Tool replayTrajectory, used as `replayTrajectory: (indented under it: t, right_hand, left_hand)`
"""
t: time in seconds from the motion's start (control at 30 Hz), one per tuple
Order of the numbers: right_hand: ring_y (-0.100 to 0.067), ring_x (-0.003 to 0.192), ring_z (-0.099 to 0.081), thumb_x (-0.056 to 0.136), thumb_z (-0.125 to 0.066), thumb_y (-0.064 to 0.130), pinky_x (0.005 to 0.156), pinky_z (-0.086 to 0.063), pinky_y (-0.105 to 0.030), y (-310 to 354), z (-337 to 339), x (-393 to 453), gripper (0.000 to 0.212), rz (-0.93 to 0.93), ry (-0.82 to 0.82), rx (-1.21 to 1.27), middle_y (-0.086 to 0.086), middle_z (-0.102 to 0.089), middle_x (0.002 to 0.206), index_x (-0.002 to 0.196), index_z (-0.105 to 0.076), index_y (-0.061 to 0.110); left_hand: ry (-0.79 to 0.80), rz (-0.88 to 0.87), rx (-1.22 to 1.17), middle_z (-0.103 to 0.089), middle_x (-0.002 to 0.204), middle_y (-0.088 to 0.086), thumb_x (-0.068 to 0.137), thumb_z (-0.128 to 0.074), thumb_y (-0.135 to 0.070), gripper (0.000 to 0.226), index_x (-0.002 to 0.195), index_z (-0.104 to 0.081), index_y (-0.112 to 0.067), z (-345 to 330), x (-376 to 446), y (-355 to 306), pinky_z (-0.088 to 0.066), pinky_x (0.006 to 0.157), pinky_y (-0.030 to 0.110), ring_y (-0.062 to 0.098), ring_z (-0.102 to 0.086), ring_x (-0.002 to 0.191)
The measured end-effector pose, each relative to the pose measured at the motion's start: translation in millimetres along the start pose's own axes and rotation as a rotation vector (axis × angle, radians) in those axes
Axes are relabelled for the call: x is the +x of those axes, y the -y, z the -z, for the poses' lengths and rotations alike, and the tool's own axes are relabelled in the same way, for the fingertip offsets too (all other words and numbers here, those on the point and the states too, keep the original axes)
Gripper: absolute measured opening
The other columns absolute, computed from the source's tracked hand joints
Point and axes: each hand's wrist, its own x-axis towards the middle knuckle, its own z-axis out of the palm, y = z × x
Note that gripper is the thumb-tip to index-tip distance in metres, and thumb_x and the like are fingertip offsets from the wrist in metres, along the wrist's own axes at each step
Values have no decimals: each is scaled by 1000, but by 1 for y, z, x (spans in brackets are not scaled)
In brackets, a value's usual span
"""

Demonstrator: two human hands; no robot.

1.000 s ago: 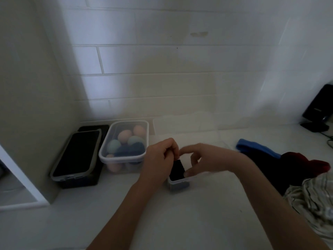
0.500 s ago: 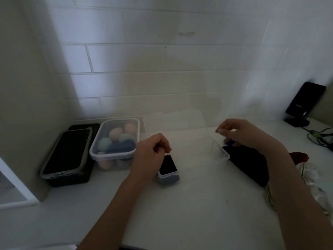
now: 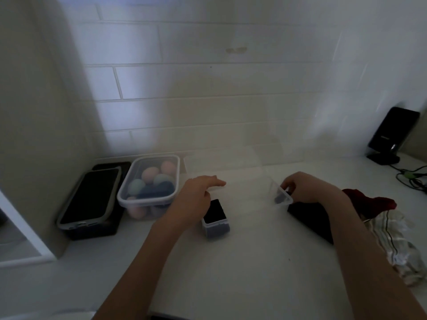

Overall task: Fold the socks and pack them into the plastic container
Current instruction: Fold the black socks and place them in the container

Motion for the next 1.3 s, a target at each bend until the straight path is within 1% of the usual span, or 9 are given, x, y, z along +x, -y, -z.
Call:
replayTrajectory:
  t: [0.13, 0.3, 0.43, 0.7, 0.9, 0.97, 1.07, 1.17, 1.3]
  right_hand:
    - [-17, 68, -52, 70, -81, 17, 52, -39, -22, 5, 1, -1, 17, 14, 7, 27, 4, -55, 64, 87, -76, 14]
    - [-19, 74, -60, 74, -77, 18, 64, -44, -25, 7, 17, -8, 4, 111, -147, 121, -10, -68, 81, 76, -72, 19]
    - [-20, 73, -59, 74, -77, 18, 68, -44, -26, 13, 33, -21, 10, 152, -317, 208, -7, -67, 80, 74, -67, 16]
    - [3, 43, -50, 83, -68, 12, 44, -38, -7, 47, 51, -42, 14, 355, -498, 639, -3, -63, 68, 88, -56, 8]
    - [-3, 42, -51, 90, -60, 17, 38, -40, -21, 67, 39, -39, 14, 440, -535, 867, 5, -60, 62, 88, -47, 11]
    - [-3, 46, -54, 91, -59, 20, 37, -40, -22, 72, 32, -35, 16, 441, -524, 900, 3, -58, 65, 88, -45, 12]
    - [-4, 48, -57, 90, -60, 19, 35, -43, -22, 77, 25, -31, 19, 422, -516, 973, -2, -59, 69, 88, -43, 10]
    - [-8, 52, -63, 88, -62, 12, 37, -48, -24, 83, 18, -29, 20, 425, -517, 1011, -4, -58, 74, 90, -43, 9]
    - [-9, 63, -67, 85, -65, 11, 42, -54, -27, 89, 12, -26, 25, 440, -537, 1018, -6, -58, 93, 95, -42, 10]
  left_hand:
    - [71, -8, 20, -59, 129, 9, 73, -34, 22, 59, 112, -66, -10, 8, 7, -1, -24, 96, 6, 20, -48, 126]
    - [84, -26, 52, -64, 118, 7, 75, -39, 17, 51, 105, -68, -11, 10, 10, -7, -29, 89, 10, 19, -52, 116]
    - [88, -40, 87, -67, 109, 7, 77, -40, 14, 44, 103, -67, -10, 6, 16, -12, -28, 80, 7, 17, -53, 107]
    - [26, -156, 212, -68, 98, 9, 80, -45, 4, 36, 105, -66, -12, -2, 26, -21, -42, 85, 33, 23, -54, 98]
    - [93, -146, -266, -54, 115, -18, 76, -61, -34, 56, 129, -45, -30, -1, 20, -37, -40, 75, 14, 4, -49, 101]
    - [181, -100, -406, -57, 113, -18, 76, -61, -41, 51, 124, -49, -31, -8, 28, -33, -46, 85, 16, -1, -55, 106]
    - [422, 61, -700, -73, 92, -6, 78, -66, -34, 37, 105, -62, -10, -9, 41, -5, -47, 94, 39, 6, -67, 86]
    - [325, 116, -825, -73, 96, 9, 85, -58, -22, 26, 107, -62, -9, -1, 29, -21, -55, 84, 35, 23, -70, 86]
    - [145, 13, -858, -75, 88, 1, 81, -64, 0, 25, 100, -64, -17, -4, 22, -24, -57, 76, 25, 21, -73, 80]
